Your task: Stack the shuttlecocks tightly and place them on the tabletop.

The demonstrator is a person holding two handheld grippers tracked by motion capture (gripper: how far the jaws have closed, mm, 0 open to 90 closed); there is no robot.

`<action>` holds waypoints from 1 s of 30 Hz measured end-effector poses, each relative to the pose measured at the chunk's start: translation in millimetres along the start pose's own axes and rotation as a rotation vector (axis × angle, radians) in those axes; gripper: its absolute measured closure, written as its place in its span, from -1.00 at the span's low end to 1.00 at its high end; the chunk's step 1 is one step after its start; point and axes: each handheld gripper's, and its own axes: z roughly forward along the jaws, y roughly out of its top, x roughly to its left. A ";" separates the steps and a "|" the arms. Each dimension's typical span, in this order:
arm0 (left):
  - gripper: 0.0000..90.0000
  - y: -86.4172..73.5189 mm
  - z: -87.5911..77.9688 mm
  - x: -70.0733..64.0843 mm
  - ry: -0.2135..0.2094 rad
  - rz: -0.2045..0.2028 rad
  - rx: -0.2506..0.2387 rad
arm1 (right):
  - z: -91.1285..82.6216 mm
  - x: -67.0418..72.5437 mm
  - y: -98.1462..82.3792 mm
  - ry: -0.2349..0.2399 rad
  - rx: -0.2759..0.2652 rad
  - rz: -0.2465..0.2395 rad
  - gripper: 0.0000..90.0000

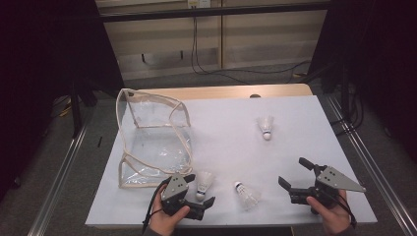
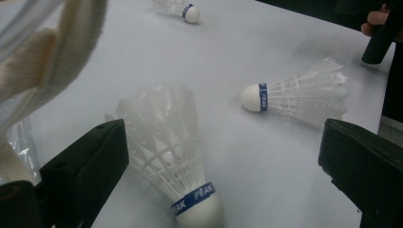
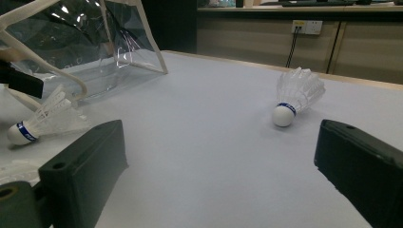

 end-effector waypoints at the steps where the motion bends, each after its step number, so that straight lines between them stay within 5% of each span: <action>1: -0.94 0.3 0.6 -0.7 -0.001 -0.001 -0.003 | 0.0 0.0 0.0 0.000 0.000 0.001 -0.95; 10: -0.94 6.9 8.0 -2.3 0.022 -0.038 -0.013 | -0.7 -0.1 0.2 -0.004 -0.002 0.000 -0.94; 19: -0.91 15.5 18.5 -4.4 0.124 -0.102 -0.004 | -1.4 -0.6 0.0 -0.014 -0.002 0.000 -0.94; 24: -0.86 17.0 22.6 -4.5 0.168 -0.096 0.010 | -1.8 -0.8 0.0 -0.014 -0.003 0.002 -0.94; 30: -0.80 17.2 30.4 -8.2 0.174 -0.084 0.019 | -1.3 -0.1 -0.5 -0.012 -0.001 0.002 -0.94</action>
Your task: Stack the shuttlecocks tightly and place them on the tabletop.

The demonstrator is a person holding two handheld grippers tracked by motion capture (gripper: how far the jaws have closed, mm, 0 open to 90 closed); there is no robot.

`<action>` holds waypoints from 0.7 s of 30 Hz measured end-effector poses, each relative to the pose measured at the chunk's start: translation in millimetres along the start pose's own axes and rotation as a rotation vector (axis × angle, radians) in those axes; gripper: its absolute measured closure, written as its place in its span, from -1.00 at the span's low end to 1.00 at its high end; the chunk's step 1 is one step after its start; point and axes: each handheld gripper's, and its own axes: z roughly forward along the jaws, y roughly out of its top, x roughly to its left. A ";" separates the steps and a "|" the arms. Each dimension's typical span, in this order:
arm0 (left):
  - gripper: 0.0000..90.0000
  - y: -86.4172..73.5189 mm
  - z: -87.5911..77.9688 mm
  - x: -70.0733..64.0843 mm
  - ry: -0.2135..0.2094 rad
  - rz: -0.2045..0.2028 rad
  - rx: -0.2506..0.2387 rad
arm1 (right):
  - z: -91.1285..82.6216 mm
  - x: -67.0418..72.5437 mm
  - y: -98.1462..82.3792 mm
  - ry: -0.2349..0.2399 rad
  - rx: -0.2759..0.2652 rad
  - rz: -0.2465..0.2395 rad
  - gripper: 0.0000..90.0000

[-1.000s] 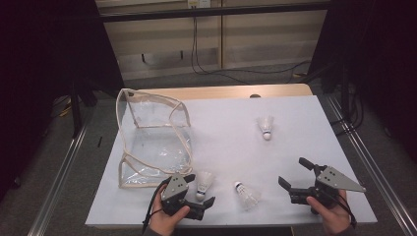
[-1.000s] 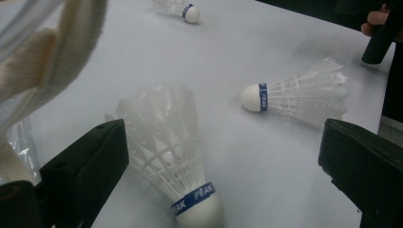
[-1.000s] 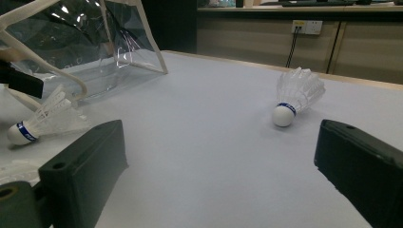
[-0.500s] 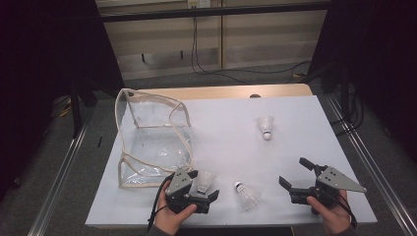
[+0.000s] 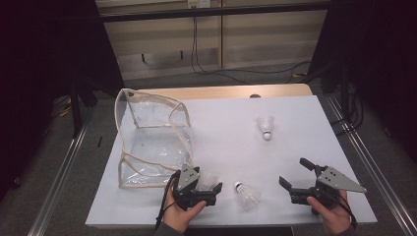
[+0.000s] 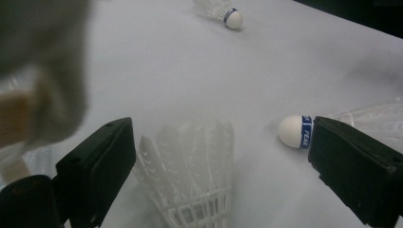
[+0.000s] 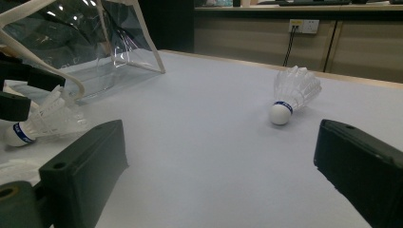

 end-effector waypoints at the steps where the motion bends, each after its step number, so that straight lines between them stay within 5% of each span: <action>1: -0.76 -0.2 1.3 -1.7 0.005 0.009 0.008 | -0.2 0.0 0.2 0.001 -0.001 -0.001 -0.94; 10: -0.54 2.5 7.6 -3.0 0.037 0.009 0.022 | -0.5 -0.8 -0.3 0.002 0.000 0.004 -0.94; 17: -0.15 6.0 8.8 -5.9 0.046 -0.042 0.029 | -0.5 -0.9 -0.3 0.003 0.000 0.007 -0.94; 21: 0.15 7.4 9.1 -7.2 0.033 -0.038 0.050 | -0.6 -0.9 -0.4 0.004 0.001 0.010 -0.93</action>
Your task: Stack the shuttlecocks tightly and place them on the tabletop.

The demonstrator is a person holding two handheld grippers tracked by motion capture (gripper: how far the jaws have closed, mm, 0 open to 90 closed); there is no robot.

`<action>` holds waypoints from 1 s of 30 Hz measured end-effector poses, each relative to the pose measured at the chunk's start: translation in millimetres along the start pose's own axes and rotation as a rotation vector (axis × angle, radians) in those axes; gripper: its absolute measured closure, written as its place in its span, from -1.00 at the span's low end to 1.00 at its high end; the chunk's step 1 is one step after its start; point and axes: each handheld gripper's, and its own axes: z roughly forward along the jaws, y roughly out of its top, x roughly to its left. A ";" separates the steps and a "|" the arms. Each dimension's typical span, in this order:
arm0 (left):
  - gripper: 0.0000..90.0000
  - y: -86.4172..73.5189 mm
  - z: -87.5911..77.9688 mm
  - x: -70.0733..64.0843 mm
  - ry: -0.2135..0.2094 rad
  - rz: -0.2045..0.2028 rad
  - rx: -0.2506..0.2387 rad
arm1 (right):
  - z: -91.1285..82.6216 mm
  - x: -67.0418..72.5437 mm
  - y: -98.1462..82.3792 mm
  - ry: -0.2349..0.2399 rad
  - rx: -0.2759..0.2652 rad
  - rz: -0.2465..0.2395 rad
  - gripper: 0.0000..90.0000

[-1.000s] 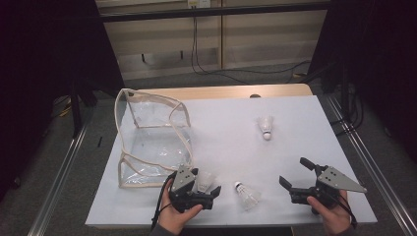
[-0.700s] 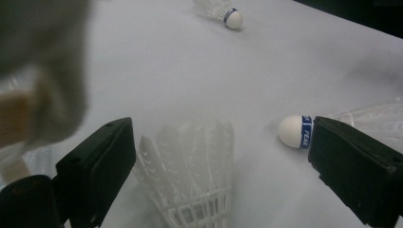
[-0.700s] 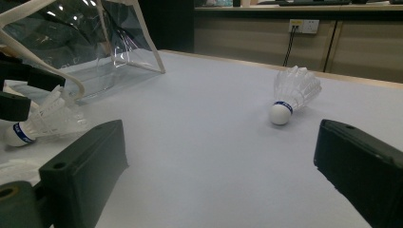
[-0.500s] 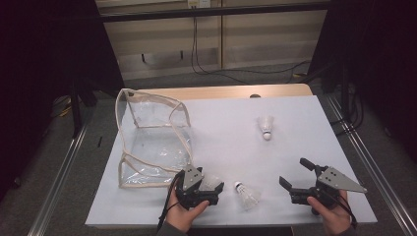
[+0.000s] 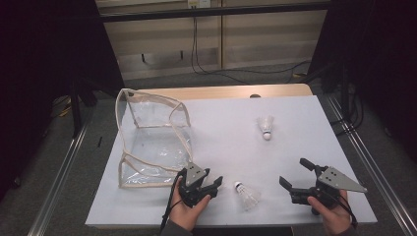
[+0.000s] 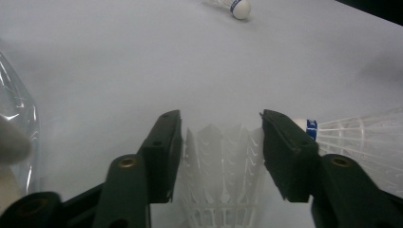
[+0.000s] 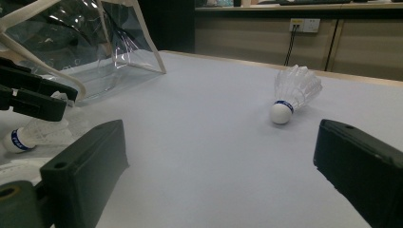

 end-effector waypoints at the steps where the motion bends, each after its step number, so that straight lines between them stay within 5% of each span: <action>1: 0.22 0.2 -0.1 -0.6 -0.008 0.003 0.002 | -0.1 0.1 0.1 0.000 0.000 0.000 -0.93; 6: 0.60 1.3 0.7 -6.1 -0.065 -0.005 0.035 | -0.3 -0.2 0.1 -0.001 -0.001 -0.001 -0.93; 12: 0.87 6.8 -1.4 -10.9 -0.077 0.020 0.035 | -0.6 -0.1 0.0 0.000 -0.002 -0.001 -0.93; 18: 0.92 14.3 -1.5 -15.0 -0.063 0.021 0.007 | -0.9 -0.3 0.1 0.000 -0.002 0.001 -0.93; 30: 0.92 27.4 7.5 -26.5 -0.099 0.016 -0.027 | -2.0 -0.5 0.5 0.006 -0.003 0.001 -0.93</action>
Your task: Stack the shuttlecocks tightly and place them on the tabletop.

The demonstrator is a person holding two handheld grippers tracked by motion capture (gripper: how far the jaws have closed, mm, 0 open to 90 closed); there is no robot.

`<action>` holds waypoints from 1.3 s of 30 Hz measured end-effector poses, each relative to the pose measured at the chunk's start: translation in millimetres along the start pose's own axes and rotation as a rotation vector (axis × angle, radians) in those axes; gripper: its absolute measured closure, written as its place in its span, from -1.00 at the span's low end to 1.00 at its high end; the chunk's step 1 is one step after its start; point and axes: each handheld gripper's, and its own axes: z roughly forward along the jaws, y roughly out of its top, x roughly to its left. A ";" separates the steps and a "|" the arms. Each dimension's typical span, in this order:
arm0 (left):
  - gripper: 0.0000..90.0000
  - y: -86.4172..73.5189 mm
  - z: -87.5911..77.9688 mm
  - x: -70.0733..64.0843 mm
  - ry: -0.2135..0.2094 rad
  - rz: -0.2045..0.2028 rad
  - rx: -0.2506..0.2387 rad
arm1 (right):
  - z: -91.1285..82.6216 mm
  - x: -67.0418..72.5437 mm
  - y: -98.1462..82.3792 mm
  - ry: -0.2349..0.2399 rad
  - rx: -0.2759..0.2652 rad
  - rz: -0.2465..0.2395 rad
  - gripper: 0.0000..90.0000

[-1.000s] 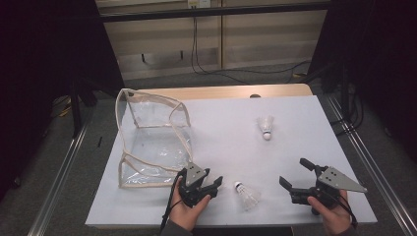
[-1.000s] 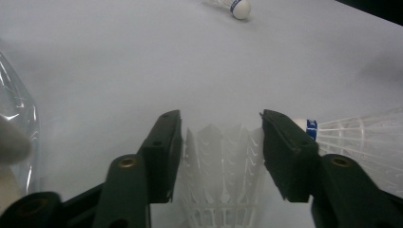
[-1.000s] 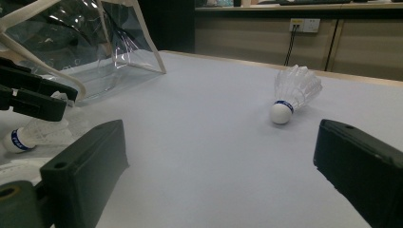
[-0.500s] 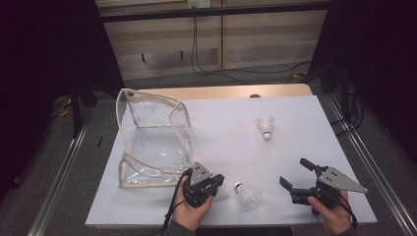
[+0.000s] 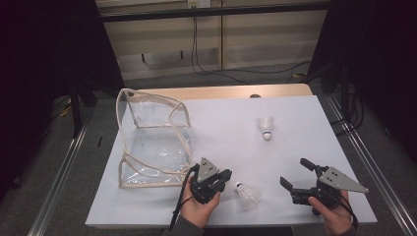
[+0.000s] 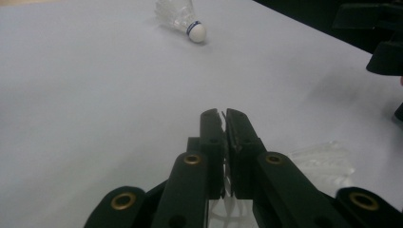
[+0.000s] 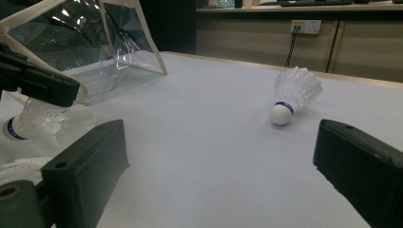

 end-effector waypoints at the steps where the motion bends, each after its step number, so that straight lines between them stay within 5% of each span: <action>1: 0.92 1.8 0.6 -0.2 0.000 -0.005 -0.004 | -0.2 0.1 0.1 0.000 0.001 0.000 -0.93; 17: 0.92 41.2 17.2 1.9 0.011 -0.014 -0.023 | -1.4 -0.7 0.1 0.000 -0.004 0.002 -0.93; 39: 0.91 68.6 46.7 24.0 0.078 -0.027 -0.013 | -1.5 -1.0 0.4 0.005 -0.004 0.001 -0.93</action>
